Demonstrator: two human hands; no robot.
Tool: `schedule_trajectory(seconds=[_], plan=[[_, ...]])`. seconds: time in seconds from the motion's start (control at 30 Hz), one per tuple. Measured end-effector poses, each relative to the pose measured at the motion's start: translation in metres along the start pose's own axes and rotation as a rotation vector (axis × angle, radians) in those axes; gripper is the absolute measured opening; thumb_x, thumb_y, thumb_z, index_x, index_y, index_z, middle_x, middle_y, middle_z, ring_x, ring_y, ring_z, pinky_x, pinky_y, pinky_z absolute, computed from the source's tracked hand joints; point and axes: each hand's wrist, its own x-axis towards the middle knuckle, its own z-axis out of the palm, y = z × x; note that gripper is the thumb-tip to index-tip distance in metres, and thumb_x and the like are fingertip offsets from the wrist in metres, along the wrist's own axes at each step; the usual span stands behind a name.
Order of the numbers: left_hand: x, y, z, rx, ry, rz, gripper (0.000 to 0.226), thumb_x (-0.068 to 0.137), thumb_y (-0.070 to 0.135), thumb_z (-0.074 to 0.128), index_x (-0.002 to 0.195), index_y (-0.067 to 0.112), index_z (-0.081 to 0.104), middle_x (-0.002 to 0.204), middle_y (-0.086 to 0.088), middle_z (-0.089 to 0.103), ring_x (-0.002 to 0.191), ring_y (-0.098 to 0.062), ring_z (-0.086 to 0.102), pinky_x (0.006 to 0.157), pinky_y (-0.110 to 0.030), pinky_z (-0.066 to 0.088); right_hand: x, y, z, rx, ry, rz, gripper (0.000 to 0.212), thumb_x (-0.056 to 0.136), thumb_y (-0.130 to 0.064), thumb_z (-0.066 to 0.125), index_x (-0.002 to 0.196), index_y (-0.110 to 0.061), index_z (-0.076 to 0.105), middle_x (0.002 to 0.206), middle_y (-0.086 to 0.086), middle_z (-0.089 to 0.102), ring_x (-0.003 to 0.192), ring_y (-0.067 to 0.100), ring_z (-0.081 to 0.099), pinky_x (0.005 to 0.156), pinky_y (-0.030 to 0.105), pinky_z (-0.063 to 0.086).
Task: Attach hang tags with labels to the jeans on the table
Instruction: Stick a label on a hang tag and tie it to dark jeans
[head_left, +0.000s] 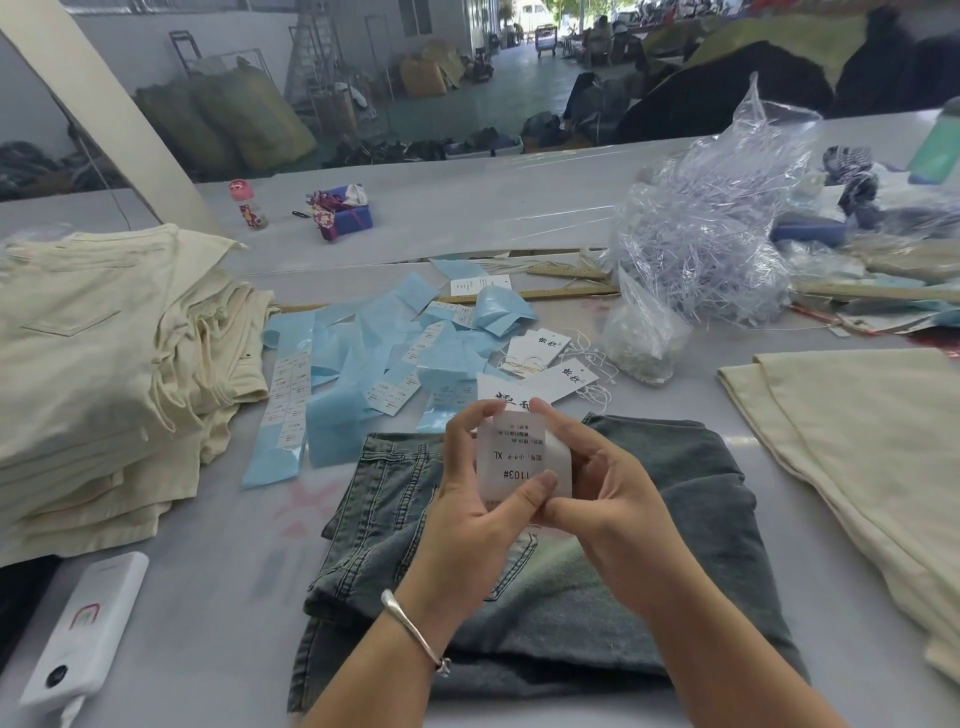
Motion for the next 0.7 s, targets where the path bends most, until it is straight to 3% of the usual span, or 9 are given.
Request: schedule_trajectory(seconds=[0.13, 0.27, 0.37, 0.6, 0.7], plan=[[0.004, 0.000, -0.001, -0.086, 0.022, -0.005, 0.102, 0.077, 0.013, 0.075, 0.141, 0.064, 0.014, 0.106, -0.008, 0.069, 0.096, -0.030, 0.070, 0.079, -0.043, 0.058, -0.001, 0.002, -0.003, 0.043, 0.000, -0.004, 0.078, 0.074, 0.028, 0.057, 0.140, -0.012, 0.044, 0.117, 0.018, 0.067, 0.109, 0.034, 0.065, 0.081, 0.036, 0.057], [0.005, 0.000, -0.005, -0.022, 0.102, 0.001, 0.092, 0.074, 0.022, 0.080, 0.144, 0.049, 0.027, 0.097, -0.011, 0.070, 0.093, -0.031, 0.069, 0.078, -0.042, 0.058, -0.001, 0.001, 0.001, 0.113, 0.083, -0.013, 0.071, 0.066, 0.001, 0.078, 0.132, -0.012, 0.055, 0.112, 0.019, 0.069, 0.102, 0.029, 0.067, 0.081, 0.032, 0.056], [0.002, -0.003, -0.003, -0.054, 0.108, -0.043, 0.082, 0.072, 0.025, 0.081, 0.142, 0.036, 0.038, 0.095, -0.013, 0.071, 0.091, -0.035, 0.068, 0.076, -0.045, 0.059, 0.002, 0.002, 0.005, 0.090, 0.278, 0.020, 0.066, 0.057, -0.009, 0.085, 0.120, -0.011, 0.065, 0.101, 0.014, 0.073, 0.089, 0.026, 0.072, 0.069, 0.030, 0.058], [-0.004, -0.007, -0.007, -0.107, 0.033, -0.126, 0.083, 0.069, 0.016, 0.079, 0.140, 0.030, 0.038, 0.083, -0.017, 0.072, 0.079, -0.023, 0.070, 0.072, -0.032, 0.058, 0.014, -0.007, -0.003, 0.177, 0.404, 0.004, 0.058, 0.061, 0.002, 0.077, 0.114, -0.020, 0.069, 0.109, 0.006, 0.072, 0.087, 0.022, 0.071, 0.064, 0.031, 0.057], [-0.001, -0.009, -0.009, -0.092, 0.009, -0.153, 0.076, 0.069, 0.017, 0.080, 0.135, 0.028, 0.045, 0.079, -0.016, 0.070, 0.077, -0.025, 0.069, 0.075, -0.038, 0.059, 0.016, -0.008, -0.006, 0.167, 0.444, -0.019, 0.054, 0.060, 0.000, 0.077, 0.110, -0.020, 0.072, 0.103, 0.005, 0.073, 0.081, 0.020, 0.071, 0.063, 0.031, 0.058]])
